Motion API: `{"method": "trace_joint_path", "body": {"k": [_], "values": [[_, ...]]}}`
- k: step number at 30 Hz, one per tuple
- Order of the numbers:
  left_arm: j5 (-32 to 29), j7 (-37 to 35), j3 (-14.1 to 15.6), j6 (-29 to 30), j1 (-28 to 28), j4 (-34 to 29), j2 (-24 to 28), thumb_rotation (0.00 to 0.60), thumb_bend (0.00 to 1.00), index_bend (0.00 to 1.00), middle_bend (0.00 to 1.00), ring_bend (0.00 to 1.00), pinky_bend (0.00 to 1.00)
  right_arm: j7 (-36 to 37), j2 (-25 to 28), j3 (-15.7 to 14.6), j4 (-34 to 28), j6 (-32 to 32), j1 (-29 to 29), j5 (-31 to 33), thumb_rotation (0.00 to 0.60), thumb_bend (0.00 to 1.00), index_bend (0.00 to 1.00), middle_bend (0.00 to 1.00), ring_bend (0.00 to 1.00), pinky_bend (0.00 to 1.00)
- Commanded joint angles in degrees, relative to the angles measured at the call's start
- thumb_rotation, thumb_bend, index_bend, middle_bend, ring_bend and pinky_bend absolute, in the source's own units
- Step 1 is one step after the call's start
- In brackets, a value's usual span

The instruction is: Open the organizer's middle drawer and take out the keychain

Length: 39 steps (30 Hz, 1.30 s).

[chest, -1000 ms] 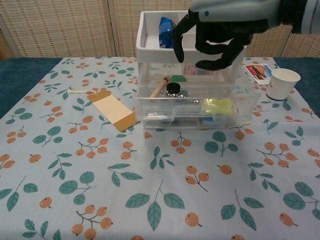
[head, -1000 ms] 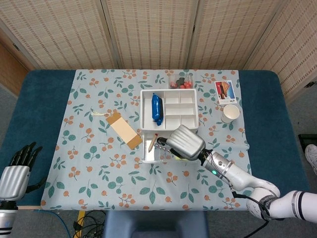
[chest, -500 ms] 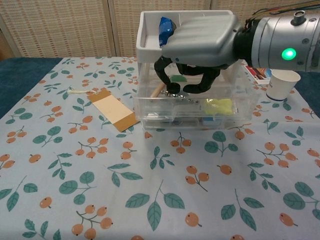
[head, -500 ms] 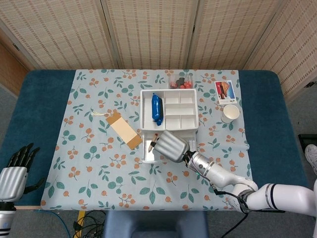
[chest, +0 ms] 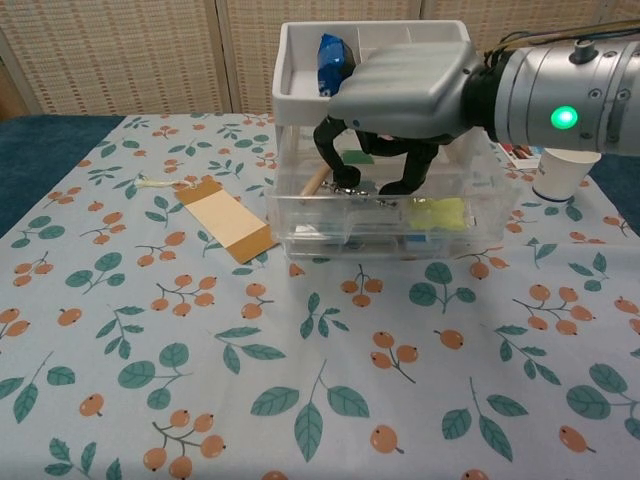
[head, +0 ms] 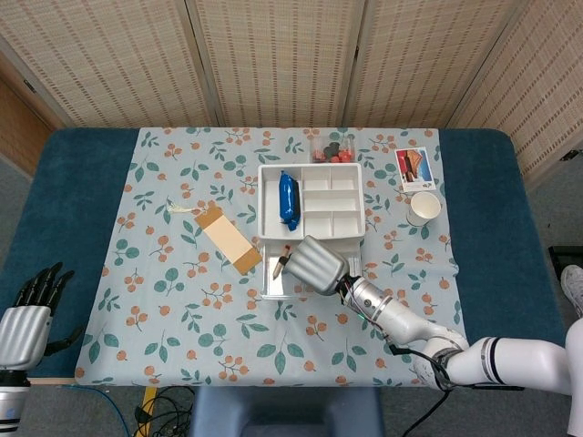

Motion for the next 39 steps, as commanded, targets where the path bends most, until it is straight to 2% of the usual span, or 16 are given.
{"method": "trace_joint_path", "body": {"k": [1, 12, 22, 33, 39], "values": [[0.0, 0.0, 0.0, -0.1, 0.0, 0.0, 0.0, 0.6, 0.21, 0.1, 0.04, 0.02, 0.11, 0.0, 0.0, 0.1, -0.8, 0.0, 0.2, 1.6, 0.6, 0.23, 0.41, 0.94, 1.0, 1.0], [-0.1, 0.4, -0.1, -0.7, -0.5, -0.2, -0.1, 0.6, 0.21, 0.1, 0.04, 0.02, 0.11, 1.1, 0.6, 0.7, -2.5, 0.5, 1.2, 7.2, 0.6, 0.22, 0.41, 0.94, 1.0, 1.0], [-0.5, 0.8, -0.6, -0.7, -0.7, -0.5, 0.0, 0.6, 0.21, 0.1, 0.04, 0.02, 0.11, 0.7, 0.5, 0.6, -2.8, -1.1, 4.1, 15.4, 0.6, 0.22, 0.44, 0.94, 1.0, 1.0], [-0.7, 1.0, -0.6, -1.4, -1.1, -0.4, 0.0, 0.6, 0.21, 0.1, 0.04, 0.02, 0.11, -0.6, 1.2, -0.3, -2.8, -0.9, 7.3, 21.8, 0.6, 0.22, 0.45, 0.94, 1.0, 1.0], [-1.0, 1.0, -0.7, -1.5, -1.1, -0.3, -0.1, 0.6, 0.21, 0.1, 0.04, 0.02, 0.11, -0.5, 1.3, -1.2, -2.9, -0.8, 8.5, 23.7, 0.6, 0.26, 0.45, 0.94, 1.0, 1.0]]}}
